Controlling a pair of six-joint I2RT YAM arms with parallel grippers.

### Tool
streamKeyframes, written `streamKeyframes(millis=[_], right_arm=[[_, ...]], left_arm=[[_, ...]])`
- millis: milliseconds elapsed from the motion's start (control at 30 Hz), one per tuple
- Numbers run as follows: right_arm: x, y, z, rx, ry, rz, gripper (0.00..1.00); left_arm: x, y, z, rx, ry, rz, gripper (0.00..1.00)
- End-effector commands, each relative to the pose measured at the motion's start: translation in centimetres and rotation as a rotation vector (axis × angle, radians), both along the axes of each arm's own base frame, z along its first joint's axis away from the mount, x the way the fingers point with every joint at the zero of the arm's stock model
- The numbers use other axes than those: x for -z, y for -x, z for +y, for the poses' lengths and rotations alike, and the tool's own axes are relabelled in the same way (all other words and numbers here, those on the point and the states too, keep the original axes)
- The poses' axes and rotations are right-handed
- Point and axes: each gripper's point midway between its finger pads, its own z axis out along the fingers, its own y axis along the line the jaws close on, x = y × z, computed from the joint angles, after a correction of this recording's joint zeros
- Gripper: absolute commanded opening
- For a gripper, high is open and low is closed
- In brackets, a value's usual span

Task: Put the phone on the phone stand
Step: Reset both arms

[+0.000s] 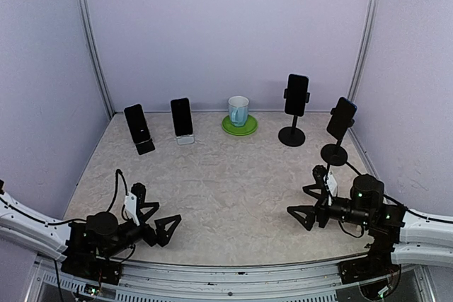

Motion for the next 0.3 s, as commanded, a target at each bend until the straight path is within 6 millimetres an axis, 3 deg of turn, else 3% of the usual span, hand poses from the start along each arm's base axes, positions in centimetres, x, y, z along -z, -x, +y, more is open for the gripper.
streamKeyframes(millis=[0,267], right_arm=[[-0.61,0.23,-0.04,-0.006,-0.027,-0.034,1.00],[-0.47,0.24,0.04,-0.009,-0.024,-0.033,1.00]], left_arm=[[-0.27,0.21,0.07,0.010,0.024,-0.006,0.99],[-0.92,0.18,0.21,0.006,0.040,-0.014,0.99]])
